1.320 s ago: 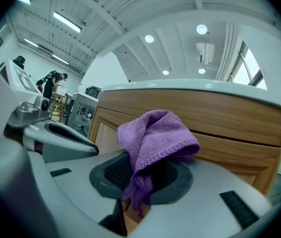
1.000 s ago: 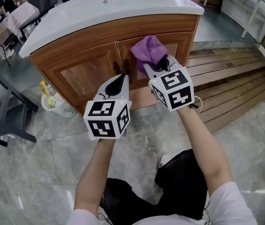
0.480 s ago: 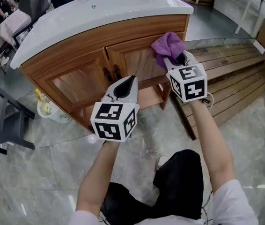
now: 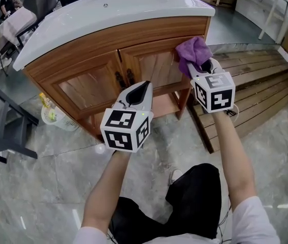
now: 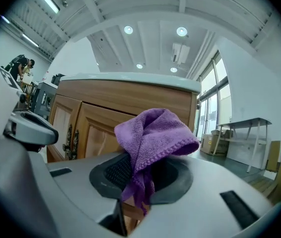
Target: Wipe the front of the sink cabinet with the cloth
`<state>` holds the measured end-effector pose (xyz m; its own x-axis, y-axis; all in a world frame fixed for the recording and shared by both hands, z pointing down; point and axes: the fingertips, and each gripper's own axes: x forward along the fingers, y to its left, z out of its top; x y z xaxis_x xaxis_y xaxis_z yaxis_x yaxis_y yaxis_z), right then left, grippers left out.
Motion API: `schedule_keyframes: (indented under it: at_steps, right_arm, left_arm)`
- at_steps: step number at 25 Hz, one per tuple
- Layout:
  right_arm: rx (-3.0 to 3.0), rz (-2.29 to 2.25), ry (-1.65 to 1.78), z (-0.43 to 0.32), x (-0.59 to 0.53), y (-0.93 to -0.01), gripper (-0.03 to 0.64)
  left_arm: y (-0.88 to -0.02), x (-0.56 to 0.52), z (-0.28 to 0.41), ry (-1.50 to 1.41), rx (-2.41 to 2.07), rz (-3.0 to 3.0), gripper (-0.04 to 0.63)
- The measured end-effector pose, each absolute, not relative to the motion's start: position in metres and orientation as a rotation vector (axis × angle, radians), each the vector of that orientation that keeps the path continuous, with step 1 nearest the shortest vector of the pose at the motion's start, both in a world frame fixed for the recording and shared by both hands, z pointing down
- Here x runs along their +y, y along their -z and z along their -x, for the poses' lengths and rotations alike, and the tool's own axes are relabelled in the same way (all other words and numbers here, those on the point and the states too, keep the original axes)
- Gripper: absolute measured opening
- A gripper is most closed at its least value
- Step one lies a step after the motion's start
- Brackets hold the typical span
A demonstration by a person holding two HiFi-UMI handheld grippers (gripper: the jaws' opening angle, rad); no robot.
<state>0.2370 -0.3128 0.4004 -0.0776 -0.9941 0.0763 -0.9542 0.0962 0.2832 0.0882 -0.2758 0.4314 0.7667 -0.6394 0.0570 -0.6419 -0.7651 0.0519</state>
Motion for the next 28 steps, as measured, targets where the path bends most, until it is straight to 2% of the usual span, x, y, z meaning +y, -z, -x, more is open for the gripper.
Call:
schedule_keyframes:
  at_steps: [12,28]
  right_arm:
    - [-2.420,-1.598,0.396,-0.082,-0.287,-0.382,0.072]
    - [-2.743,-1.204,0.302,0.128,-0.287,-0.420,0.072]
  left_arm:
    - [-0.425,-0.286,-0.020,-0.026,-1.272,-2.808,0.005]
    - [-0.440,-0.283,0.156,-0.063,-1.764,-2.543,0.005]
